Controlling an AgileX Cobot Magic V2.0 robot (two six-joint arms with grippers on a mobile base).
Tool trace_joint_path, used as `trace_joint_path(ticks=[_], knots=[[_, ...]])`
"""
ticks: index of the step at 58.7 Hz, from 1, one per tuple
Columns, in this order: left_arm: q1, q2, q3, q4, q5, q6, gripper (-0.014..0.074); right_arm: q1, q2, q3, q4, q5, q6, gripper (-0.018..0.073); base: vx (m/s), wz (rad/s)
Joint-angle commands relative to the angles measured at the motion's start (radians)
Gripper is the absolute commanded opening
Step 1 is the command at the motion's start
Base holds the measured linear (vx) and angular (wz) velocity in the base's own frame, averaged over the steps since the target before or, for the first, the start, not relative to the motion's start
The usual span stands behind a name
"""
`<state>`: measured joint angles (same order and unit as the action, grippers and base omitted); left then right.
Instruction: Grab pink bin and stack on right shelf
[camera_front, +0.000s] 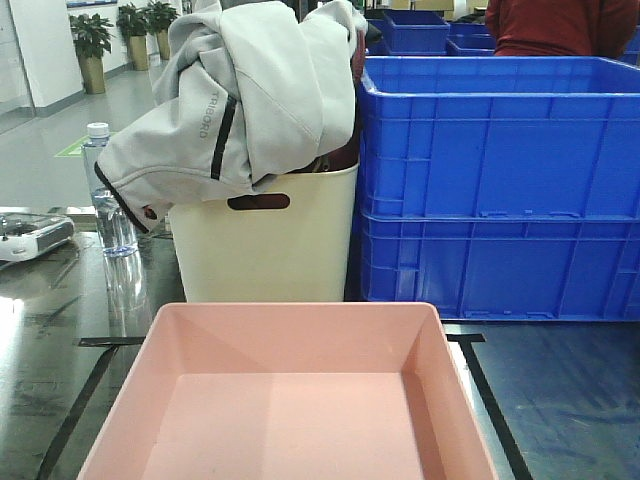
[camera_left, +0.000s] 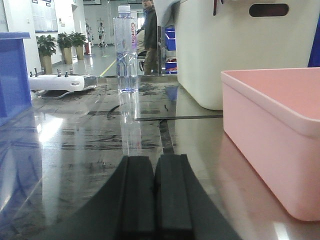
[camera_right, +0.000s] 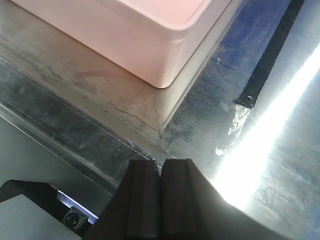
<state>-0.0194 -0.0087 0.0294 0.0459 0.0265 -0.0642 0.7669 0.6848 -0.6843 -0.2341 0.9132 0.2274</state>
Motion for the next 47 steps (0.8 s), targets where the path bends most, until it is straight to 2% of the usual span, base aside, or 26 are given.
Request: trace_joint_path(ticks=[1, 24, 28, 31, 38, 43, 47], knots=[[0.003, -0.019, 0.014, 0.0, -0.088, -0.011, -0.0007, 0.001, -0.001, -0.027, -0.025, -0.052, -0.01, -0.0012, 0.0, 0.0], [0.003, -0.019, 0.014, 0.0, -0.088, -0.011, -0.0007, 0.002, -0.007, -0.027, -0.022, -0.055, -0.01, -0.0012, 0.0, 0.0], [0.003, -0.018, 0.013, 0.0, -0.089, -0.011, -0.0007, -0.014, -0.034, -0.027, -0.046, -0.058, -0.012, -0.0012, 0.0, 0.0], [0.003, -0.018, 0.013, 0.0, -0.089, -0.011, -0.0007, -0.059, -0.055, -0.027, -0.035, -0.066, -0.012, -0.0012, 0.0, 0.0], [0.001, -0.018, 0.013, 0.0, -0.089, -0.011, -0.0007, -0.241, -0.139, -0.027, 0.082, -0.076, -0.063, -0.0012, 0.0, 0.0], [0.001, -0.018, 0.013, 0.0, -0.089, -0.011, -0.0007, -0.356, -0.213, -0.027, 0.169, -0.099, -0.18, -0.0012, 0.0, 0.0], [0.001, -0.018, 0.013, 0.0, -0.089, -0.011, -0.0007, -0.449, -0.287, -0.024, 0.24, -0.125, -0.327, -0.0011, 0.0, 0.0]])
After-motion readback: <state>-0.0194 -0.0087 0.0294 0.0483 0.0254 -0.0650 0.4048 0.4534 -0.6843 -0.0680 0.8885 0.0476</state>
